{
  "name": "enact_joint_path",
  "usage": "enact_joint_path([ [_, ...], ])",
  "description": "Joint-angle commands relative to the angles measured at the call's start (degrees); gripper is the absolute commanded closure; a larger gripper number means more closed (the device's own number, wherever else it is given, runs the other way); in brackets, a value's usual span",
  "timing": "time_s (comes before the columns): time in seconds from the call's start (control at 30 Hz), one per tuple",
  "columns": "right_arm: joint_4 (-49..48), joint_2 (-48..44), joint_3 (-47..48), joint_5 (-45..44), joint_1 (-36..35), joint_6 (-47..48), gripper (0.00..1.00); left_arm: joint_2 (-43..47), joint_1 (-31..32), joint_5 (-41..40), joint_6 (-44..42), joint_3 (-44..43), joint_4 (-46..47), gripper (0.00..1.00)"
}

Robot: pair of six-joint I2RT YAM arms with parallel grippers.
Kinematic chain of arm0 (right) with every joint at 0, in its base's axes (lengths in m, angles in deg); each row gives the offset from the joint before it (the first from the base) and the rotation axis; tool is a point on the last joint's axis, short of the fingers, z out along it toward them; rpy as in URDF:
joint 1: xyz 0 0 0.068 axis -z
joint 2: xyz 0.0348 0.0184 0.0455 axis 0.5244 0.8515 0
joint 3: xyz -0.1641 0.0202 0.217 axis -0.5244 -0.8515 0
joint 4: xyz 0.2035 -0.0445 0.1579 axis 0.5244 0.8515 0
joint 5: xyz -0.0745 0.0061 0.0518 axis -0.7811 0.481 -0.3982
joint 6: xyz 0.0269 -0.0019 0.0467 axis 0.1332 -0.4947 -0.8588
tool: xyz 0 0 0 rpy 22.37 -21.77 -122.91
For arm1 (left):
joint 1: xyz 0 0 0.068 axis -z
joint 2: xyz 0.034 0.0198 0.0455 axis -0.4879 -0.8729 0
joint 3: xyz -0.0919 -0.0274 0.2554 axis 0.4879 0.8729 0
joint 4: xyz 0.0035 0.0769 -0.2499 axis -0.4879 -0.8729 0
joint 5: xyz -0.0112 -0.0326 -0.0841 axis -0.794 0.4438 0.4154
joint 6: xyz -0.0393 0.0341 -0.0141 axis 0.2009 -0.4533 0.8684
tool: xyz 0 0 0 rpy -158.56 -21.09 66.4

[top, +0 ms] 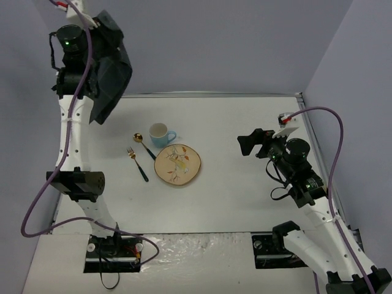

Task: Set the dinner table for one person

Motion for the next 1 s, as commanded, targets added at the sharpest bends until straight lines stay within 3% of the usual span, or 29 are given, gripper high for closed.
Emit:
enact_joint_path([
  [0.0,-1.30,-3.38,3.59,-5.92,-0.38,-0.23,0.00,-0.86,11.21,4.72,1.06,-8.24,-0.07,1.00],
  [0.13,1.01,-7.32,4.24,-13.74,-0.42,-1.31,0.00,-3.39,18.94,6.76,2.34,-13.63,0.61,1.00],
  [0.3,3.38,-13.07,4.33,-20.15,-0.38,-1.73,0.00,-3.79,25.71,11.89,5.85,-10.56,5.48,1.00],
  [0.43,6.04,-17.98,4.34,-24.35,-0.38,-0.79,0.00,-3.21,28.47,13.89,9.00,1.63,14.10,1.00],
  [0.5,7.04,-19.01,3.91,-26.58,-0.38,-0.45,0.00,-3.80,29.00,13.76,12.62,11.88,22.07,1.00],
  [0.53,7.07,-19.17,3.89,-26.63,-0.38,-0.44,0.00,-3.82,29.15,13.68,13.79,12.20,24.98,1.00],
  [0.6,8.51,-18.85,3.33,-28.73,-0.38,-0.63,0.00,-8.23,29.89,13.58,17.55,20.15,31.23,1.00],
  [0.67,9.36,-17.68,2.82,-29.33,-0.38,-1.40,0.00,-13.74,30.33,15.85,19.04,21.44,32.74,1.00],
  [0.8,10.01,-13.14,1.72,-29.52,-0.38,-3.21,0.00,-23.95,30.67,16.14,15.92,20.52,31.12,1.00],
  [0.97,10.19,-2.73,1.74,-30.37,-0.16,-6.19,0.00,-29.44,30.46,6.63,-1.04,16.01,16.41,0.97],
])
